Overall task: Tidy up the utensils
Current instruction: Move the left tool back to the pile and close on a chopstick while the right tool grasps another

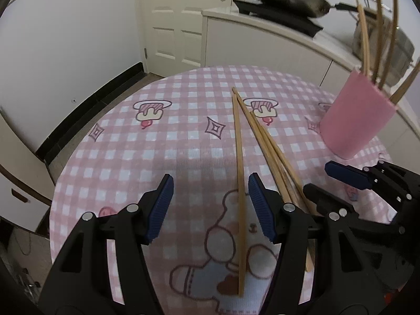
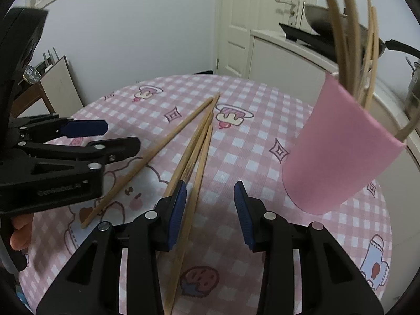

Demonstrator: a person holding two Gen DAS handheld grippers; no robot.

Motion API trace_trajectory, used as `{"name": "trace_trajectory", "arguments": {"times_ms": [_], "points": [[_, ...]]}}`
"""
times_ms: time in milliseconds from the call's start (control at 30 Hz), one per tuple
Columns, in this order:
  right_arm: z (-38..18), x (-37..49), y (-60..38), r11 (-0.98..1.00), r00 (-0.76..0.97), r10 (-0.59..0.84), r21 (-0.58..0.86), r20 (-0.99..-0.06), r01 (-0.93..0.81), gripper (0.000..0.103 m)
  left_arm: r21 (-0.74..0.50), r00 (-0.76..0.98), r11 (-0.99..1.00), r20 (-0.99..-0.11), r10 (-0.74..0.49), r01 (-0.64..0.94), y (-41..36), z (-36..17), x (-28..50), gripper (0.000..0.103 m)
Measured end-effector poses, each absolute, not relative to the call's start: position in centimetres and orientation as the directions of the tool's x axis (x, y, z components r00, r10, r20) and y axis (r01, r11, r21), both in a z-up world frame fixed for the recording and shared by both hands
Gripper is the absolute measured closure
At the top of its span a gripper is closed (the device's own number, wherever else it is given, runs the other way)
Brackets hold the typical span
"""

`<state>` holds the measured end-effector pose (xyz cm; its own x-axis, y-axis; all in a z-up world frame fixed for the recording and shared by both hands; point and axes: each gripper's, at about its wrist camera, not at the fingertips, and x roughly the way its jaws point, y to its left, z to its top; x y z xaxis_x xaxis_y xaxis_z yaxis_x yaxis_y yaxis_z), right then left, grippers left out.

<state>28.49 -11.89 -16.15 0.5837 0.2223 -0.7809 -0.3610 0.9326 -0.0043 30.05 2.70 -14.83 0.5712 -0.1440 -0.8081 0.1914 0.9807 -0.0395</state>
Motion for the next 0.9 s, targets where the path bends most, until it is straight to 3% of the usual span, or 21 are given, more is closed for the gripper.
{"name": "trace_trajectory", "arguments": {"times_ms": [200,700,800,900], "points": [[-17.2,30.0,-11.4,0.930,0.559,0.209,-0.013,-0.802,-0.367,0.071,0.001,0.532,0.979,-0.839,-0.109,0.202,1.4,-15.8,32.8,0.055],[-17.3,33.7,-10.7,0.937,0.560,0.191,-0.019,-0.806,-0.348,0.073,0.029,0.507,0.977,-0.858,-0.083,0.210,-2.1,-16.7,40.0,0.055],[-17.2,33.7,-10.8,0.937,0.560,0.194,-0.015,-0.805,-0.348,0.074,0.011,0.499,0.979,-0.861,-0.095,0.205,-2.0,-16.7,40.8,0.060],[-17.2,33.6,-11.0,0.939,0.564,0.198,-0.010,-0.801,-0.344,0.074,0.024,0.509,0.978,-0.857,-0.085,0.205,-2.1,-16.7,41.2,0.075]]}}
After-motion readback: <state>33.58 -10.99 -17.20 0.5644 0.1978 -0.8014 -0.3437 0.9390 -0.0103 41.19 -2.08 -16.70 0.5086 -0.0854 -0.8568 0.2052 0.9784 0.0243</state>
